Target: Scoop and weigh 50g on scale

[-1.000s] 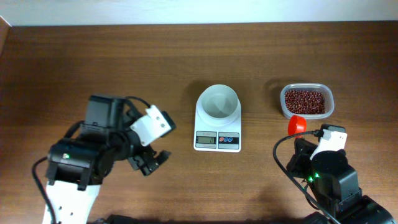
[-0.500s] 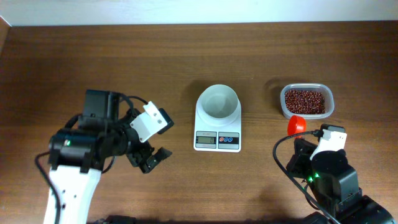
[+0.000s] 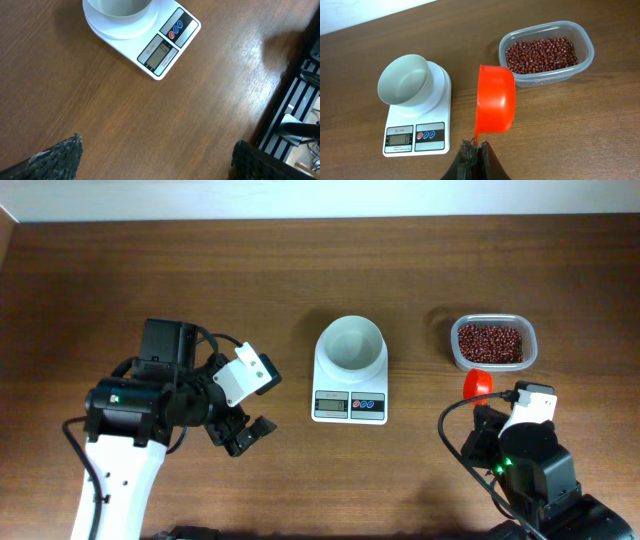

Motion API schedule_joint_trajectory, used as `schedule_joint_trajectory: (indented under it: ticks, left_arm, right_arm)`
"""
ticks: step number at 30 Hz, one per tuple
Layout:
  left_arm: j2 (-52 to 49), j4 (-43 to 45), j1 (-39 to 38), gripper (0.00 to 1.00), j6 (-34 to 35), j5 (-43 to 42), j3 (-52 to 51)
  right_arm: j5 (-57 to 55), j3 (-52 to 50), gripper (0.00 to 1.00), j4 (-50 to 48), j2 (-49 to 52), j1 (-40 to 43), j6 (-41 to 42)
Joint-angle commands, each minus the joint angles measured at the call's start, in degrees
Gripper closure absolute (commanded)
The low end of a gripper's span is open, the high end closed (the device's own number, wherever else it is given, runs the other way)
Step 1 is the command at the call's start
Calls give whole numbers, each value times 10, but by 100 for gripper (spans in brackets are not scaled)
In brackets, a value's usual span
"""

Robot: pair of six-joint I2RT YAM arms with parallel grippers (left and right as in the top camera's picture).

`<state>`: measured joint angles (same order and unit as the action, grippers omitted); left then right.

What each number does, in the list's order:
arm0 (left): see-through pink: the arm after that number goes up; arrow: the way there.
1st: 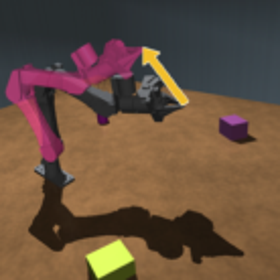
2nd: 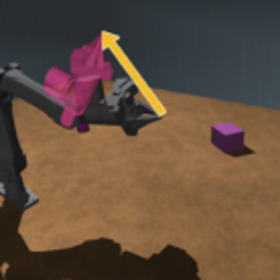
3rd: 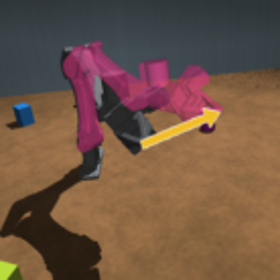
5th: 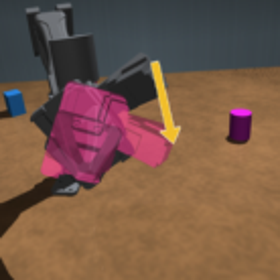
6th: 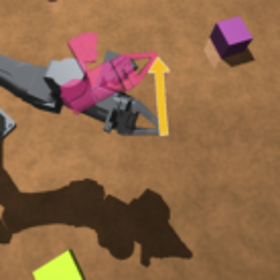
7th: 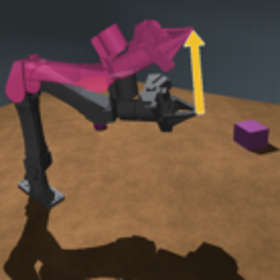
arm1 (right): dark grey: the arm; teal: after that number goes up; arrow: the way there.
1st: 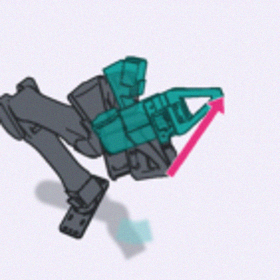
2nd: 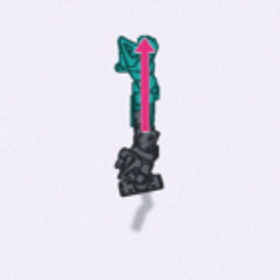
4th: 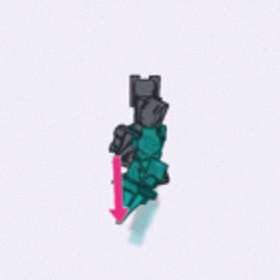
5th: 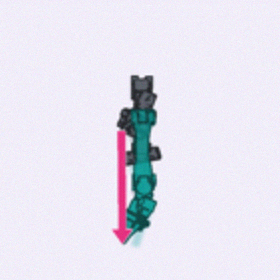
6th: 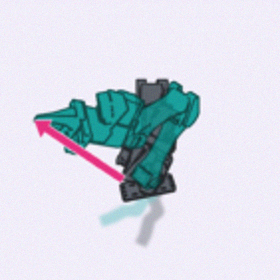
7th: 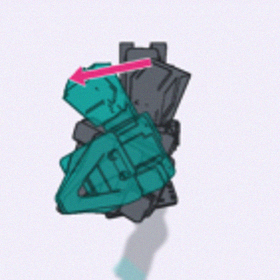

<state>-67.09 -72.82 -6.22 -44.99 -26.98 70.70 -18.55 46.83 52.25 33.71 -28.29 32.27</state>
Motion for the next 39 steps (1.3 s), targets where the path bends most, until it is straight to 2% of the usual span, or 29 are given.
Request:
schedule_joint_trajectory:
  ticks: [1,8,29,39]
  left_arm:
    - [2,0,4,1,-10,0,-3]
    - [2,2,4,1,-10,-2,-3]
    - [2,31,3,2,-10,8,-3]
    - [2,27,-39,1,-29,13,-3]
  right_arm:
    - [1,7,96,-2,2,3,-5]
    - [1,7,96,-2,1,3,23]
    - [-1,7,96,-2,2,3,23]
    - [-1,7,96,-2,1,3,23]
